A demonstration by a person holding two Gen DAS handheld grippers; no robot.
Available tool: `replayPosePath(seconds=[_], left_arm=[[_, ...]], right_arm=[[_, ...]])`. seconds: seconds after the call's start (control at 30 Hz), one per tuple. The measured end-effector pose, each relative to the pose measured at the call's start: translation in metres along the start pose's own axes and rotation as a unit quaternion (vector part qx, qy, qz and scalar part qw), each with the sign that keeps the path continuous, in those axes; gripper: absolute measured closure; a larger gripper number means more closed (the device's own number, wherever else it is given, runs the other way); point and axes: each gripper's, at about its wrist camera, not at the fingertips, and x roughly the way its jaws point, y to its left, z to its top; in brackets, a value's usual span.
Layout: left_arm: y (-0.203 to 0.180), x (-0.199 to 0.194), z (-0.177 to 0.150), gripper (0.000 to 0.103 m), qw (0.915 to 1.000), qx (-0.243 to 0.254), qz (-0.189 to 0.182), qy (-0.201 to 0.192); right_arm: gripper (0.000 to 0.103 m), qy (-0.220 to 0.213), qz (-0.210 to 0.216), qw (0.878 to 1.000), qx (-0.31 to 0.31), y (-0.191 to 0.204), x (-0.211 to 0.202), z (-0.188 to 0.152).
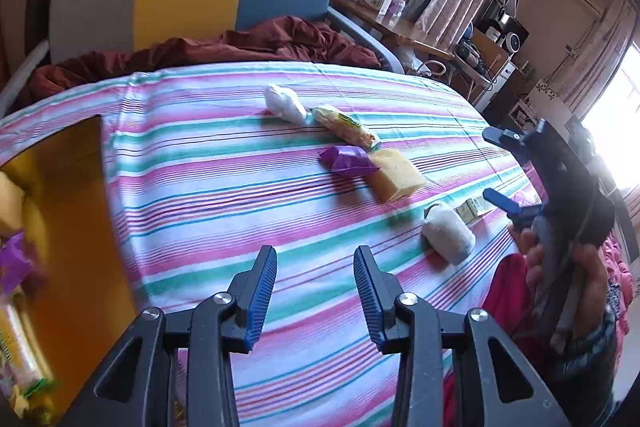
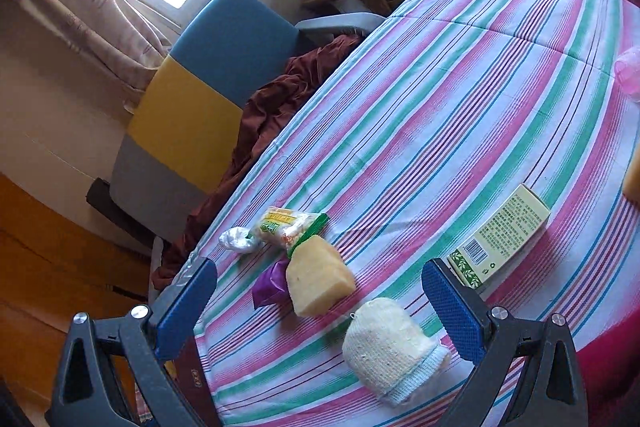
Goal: Organize objects
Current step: 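Grasp a second purple candy packet from the cloth with the left tool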
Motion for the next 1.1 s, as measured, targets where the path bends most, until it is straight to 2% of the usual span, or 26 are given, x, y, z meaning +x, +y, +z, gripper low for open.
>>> replayPosePath(seconds=[0.17,0.3,0.47,0.57,0.67,0.83,0.87,0.93,1.1], left_arm=[[-0.003,0.039,0.03,0.062,0.998,-0.04,-0.034,0.036],[-0.009,0.068,0.056,0.06,0.996,-0.05,-0.052,0.052],[-0.011,0.114,0.087,0.059,0.9922,-0.077,-0.051,0.084],[-0.014,0.138,0.102,0.047,0.9906,-0.081,-0.043,0.101],[-0.016,0.157,0.111,0.045,0.9876,-0.096,-0.045,0.116],[-0.022,0.188,0.109,0.048,0.9865,-0.081,-0.008,0.142],[-0.022,0.19,0.105,0.049,0.9877,-0.073,-0.005,0.139],[-0.025,0.184,0.098,0.058,0.9918,-0.045,0.001,0.12],[-0.015,0.154,0.068,0.064,0.9954,-0.033,-0.015,0.089]], right_arm=[[0.0,0.01,0.018,1.0,-0.002,0.002,0.001,-0.001],[0.0,0.011,0.025,1.0,-0.001,0.001,0.0,-0.002],[0.0,0.022,0.035,0.999,-0.009,0.004,0.003,-0.002],[0.0,0.03,0.041,0.999,-0.015,0.006,0.006,-0.003],[0.0,0.036,0.048,0.998,-0.013,0.006,0.007,-0.003],[0.0,0.039,0.056,0.998,-0.005,0.002,0.008,-0.003],[0.0,0.038,0.057,0.998,-0.003,0.002,0.008,-0.002],[0.0,0.036,0.055,0.998,0.0,0.001,0.008,-0.002],[0.0,0.034,0.055,0.998,0.0,0.001,0.007,-0.002]])
